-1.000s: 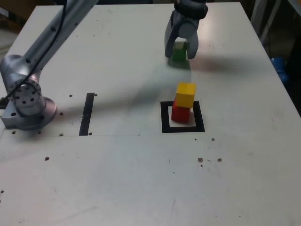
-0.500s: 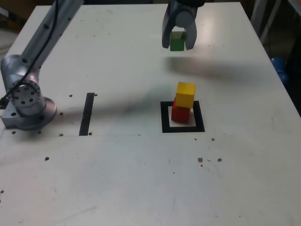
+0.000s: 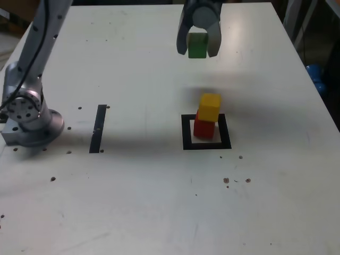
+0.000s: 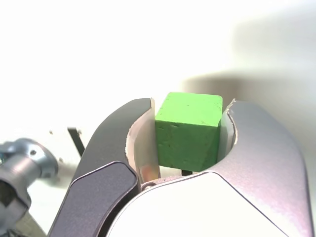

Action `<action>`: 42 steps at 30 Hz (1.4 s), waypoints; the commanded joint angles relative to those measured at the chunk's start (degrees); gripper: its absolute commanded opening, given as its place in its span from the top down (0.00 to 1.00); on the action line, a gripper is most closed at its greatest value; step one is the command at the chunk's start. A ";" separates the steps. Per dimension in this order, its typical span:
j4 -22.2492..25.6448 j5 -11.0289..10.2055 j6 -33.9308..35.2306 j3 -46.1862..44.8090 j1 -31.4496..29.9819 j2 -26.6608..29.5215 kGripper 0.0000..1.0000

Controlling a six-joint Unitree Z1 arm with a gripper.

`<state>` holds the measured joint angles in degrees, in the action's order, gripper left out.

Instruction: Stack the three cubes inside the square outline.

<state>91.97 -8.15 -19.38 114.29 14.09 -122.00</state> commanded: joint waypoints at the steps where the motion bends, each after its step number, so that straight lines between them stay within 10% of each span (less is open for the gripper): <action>1: 0.85 0.66 0.96 -0.70 -1.40 1.23 0.71; 38: 0.52 5.04 10.86 -1.57 -18.22 0.33 0.70; 42: 0.31 5.04 10.79 -1.70 -18.22 0.09 0.44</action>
<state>91.90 -3.16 -8.63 112.53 -4.09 -121.67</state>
